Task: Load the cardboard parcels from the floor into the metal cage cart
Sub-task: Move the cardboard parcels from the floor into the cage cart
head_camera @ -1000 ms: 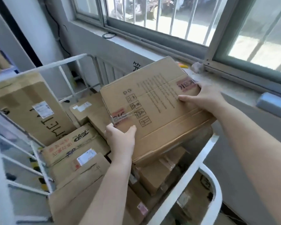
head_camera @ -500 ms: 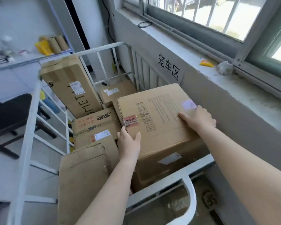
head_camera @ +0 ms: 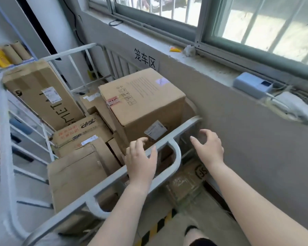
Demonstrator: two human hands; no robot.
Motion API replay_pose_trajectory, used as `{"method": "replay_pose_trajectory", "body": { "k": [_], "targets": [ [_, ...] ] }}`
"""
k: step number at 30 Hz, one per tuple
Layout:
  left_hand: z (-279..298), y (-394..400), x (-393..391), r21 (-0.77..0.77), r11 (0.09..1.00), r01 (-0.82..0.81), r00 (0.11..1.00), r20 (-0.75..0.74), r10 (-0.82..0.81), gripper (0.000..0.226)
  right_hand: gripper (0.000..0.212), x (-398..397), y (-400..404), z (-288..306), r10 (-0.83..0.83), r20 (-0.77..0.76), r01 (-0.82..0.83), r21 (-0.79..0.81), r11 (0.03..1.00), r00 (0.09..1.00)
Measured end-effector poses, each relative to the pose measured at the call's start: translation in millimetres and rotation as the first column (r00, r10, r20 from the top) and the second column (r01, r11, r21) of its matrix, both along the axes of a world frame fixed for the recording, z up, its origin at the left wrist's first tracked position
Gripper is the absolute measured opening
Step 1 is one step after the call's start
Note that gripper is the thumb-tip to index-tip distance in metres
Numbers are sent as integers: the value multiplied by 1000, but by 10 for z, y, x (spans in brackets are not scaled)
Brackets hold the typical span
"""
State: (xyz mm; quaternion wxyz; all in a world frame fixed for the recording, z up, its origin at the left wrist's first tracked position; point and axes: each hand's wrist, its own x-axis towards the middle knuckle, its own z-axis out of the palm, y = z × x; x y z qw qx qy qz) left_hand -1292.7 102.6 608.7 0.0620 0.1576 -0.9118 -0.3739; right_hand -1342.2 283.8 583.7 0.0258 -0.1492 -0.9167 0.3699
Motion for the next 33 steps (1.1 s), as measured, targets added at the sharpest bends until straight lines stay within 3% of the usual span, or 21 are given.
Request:
{"method": "replay_pose_trajectory", "body": {
  "k": [3,7,11,14,20,24,29,33],
  "targets": [
    [-68,285,371,139,977,160,987,-21,-158,18,52,419,220,-265,25,156,-30,32,999,987],
    [-445,582,616,187,937,296,942,103,-319,9,57,600,528,-658,65,333,-74,15,997,941],
    [-1161,717,670,254,965,67,936,319,-149,8,61,514,806,-1181,113,459,-135,16,991,881],
    [-1867,835,629,280,949,-143,880,475,-7,8,67,354,958,-1740,166,506,-207,25,978,846],
    [-3450,1140,380,299,860,-413,745,655,130,48,77,-168,1138,-3055,263,541,-347,58,936,799],
    [-4279,1301,150,236,868,-437,699,697,162,65,83,-460,1239,-3831,278,550,-377,72,923,787],
    [-4988,1404,-230,163,884,-439,681,702,208,55,90,-721,1389,-4598,226,548,-348,129,929,805],
    [-5328,1360,-471,254,754,-605,680,658,323,56,101,-909,1510,-4995,157,528,-307,209,929,835]
  ]
}}
